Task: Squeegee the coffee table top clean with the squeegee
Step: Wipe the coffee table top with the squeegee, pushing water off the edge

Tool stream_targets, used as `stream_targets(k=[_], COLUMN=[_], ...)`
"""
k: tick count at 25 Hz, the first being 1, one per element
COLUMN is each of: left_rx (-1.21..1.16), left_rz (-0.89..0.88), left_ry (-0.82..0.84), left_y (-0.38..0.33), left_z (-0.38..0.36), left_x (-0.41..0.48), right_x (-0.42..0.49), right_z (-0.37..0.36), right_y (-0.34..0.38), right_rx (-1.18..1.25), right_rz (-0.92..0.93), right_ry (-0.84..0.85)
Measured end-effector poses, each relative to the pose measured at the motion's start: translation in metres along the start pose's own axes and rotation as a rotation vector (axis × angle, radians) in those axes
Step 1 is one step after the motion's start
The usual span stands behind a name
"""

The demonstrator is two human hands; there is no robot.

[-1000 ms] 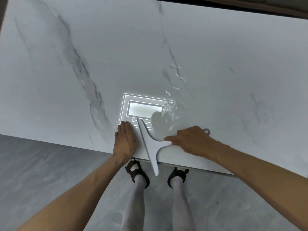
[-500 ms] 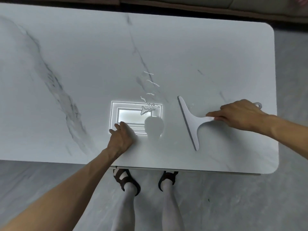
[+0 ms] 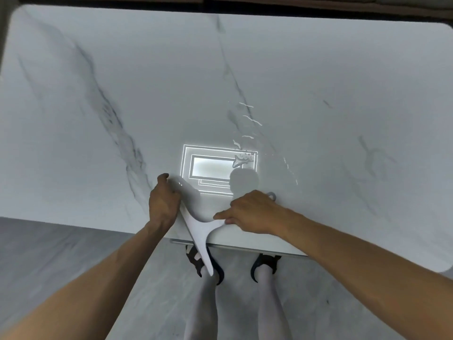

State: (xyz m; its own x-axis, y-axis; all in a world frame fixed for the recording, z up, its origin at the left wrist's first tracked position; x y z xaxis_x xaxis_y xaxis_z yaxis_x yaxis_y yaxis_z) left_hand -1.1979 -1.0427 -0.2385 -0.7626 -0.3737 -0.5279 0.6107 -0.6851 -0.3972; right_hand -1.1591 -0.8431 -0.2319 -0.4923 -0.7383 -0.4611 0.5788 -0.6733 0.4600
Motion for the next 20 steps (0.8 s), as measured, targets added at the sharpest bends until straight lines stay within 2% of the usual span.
stream_targets(k=[4, 11, 13, 16, 20], left_rx=[0.098, 0.128, 0.1, 0.153, 0.144], left_rz=[-0.014, -0.199, -0.2, -0.182, -0.142], left_ry=[0.009, 0.116, 0.134, 0.071, 0.111], left_y=[0.001, -0.045, -0.059, -0.083, -0.092], left_z=[-0.004, -0.039, -0.044, -0.043, -0.041], left_x=[0.006, 0.003, 0.001, -0.004, -0.01], right_x=[0.016, -0.061, -0.096, -0.147, -0.173], right_z=[0.012, 0.066, 0.074, 0.085, 0.097], right_y=[-0.022, -0.163, -0.191, -0.227, -0.233], right_rx=[-0.026, -0.059, -0.04, -0.055, -0.089], right_rz=[-0.015, -0.362, -0.461, -0.597, -0.636], right_ry=[-0.054, -0.14, -0.168, -0.199, -0.191])
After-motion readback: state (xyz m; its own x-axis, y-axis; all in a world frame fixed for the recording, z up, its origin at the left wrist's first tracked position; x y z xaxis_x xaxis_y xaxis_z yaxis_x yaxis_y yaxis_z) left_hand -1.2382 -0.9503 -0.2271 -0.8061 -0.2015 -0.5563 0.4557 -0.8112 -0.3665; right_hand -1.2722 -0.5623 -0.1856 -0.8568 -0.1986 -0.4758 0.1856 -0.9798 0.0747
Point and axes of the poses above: each hand's wrist, its own x-axis towards the middle knuckle, its own z-axis out of the back of the hand, y = z × x, the point moved 9 cm from there along x, towards the middle knuckle, and after that the axes turned 1 degree about -y, right-handed, at the moved point
